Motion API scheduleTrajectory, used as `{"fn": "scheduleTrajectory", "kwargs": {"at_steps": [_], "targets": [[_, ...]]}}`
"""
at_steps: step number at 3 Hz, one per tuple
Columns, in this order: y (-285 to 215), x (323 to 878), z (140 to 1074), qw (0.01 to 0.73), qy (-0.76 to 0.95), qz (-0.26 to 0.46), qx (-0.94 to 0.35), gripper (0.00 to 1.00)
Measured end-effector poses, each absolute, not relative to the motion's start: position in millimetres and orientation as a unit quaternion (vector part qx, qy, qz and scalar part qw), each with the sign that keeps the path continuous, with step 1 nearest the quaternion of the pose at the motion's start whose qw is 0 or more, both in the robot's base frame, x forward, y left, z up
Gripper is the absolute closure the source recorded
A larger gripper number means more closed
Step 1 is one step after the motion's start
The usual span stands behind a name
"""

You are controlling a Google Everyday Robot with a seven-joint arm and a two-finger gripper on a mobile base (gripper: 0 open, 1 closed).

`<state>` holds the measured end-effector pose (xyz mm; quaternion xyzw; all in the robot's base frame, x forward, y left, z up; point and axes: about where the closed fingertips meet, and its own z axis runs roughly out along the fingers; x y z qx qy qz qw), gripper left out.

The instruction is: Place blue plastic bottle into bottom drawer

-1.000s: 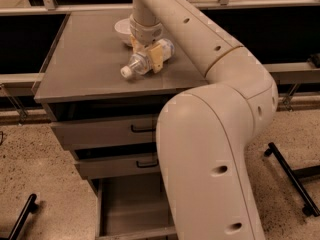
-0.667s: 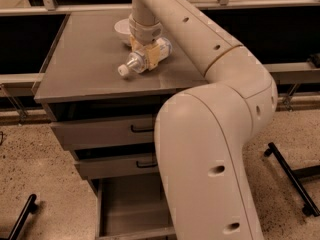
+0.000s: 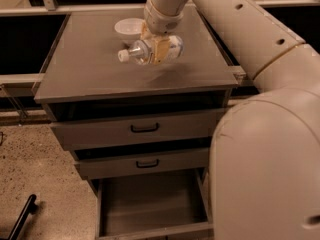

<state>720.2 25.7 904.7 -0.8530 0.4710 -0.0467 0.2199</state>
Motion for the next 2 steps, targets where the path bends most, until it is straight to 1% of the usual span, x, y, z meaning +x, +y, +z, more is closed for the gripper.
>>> {"fn": "scheduleTrajectory", "kwargs": {"at_steps": [1,2], "targets": [[7.8,653.5,946.6,0.229,0.551,-0.052,-0.801,1.00],[7.5,591.0,956.5,0.216,0.602,-0.043,-0.768,1.00]]}}
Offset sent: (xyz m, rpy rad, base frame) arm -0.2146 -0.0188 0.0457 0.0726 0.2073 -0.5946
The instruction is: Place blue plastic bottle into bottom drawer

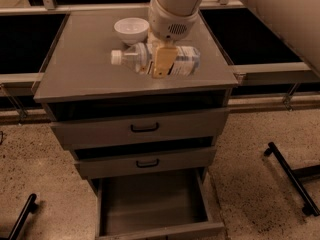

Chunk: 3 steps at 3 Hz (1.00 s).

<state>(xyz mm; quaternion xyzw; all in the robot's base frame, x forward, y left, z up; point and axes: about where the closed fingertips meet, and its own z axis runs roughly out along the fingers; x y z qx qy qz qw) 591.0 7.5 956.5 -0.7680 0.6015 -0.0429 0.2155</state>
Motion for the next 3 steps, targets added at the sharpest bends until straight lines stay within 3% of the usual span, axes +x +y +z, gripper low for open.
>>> {"fn": "scheduleTrajectory", "kwargs": {"at_steps": [3], "targets": [[16.3,563.9,872.4,0.227,0.637,0.025,-0.737,1.00]]}}
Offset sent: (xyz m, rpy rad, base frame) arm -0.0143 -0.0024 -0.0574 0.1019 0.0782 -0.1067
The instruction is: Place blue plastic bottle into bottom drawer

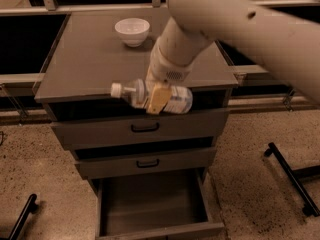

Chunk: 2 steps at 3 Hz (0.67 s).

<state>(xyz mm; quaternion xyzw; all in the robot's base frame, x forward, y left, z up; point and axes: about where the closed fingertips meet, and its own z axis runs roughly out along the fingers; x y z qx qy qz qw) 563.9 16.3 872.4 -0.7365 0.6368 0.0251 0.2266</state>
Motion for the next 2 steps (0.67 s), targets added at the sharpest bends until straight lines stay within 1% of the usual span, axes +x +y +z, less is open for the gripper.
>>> {"fn": "scheduleTrajectory", "kwargs": {"at_steps": [1,2], "targets": [[32.9,535.6,808.7,0.225,0.592,0.047,-0.773,1.00],[35.4,529.9,801.3,0.222,0.562,0.041,-0.796,1.00]]}}
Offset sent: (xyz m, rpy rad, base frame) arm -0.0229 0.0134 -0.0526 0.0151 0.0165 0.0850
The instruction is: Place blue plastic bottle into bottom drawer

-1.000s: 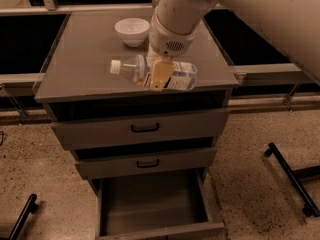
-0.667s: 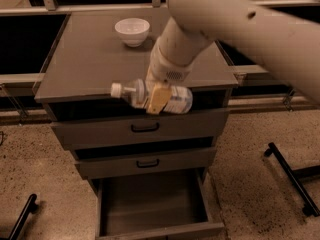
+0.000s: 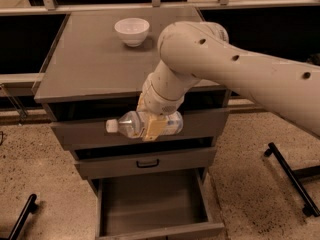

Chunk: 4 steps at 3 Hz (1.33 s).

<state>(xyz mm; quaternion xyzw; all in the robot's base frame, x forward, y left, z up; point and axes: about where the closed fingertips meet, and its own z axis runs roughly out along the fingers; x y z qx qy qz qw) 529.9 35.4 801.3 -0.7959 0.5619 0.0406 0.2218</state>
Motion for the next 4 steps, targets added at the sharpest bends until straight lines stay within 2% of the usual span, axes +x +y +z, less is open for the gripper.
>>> {"fn": "scheduleTrajectory", "kwargs": {"at_steps": [1,3,4], "targets": [[38.9,531.9,790.7,0.214,0.562,0.015,-0.799,1.00],[11.4,512.1,646.2,0.177,0.534,0.044,-0.825,1.00],[9.9,509.0,630.2,0.172,0.530,0.052,-0.829,1.00]]}}
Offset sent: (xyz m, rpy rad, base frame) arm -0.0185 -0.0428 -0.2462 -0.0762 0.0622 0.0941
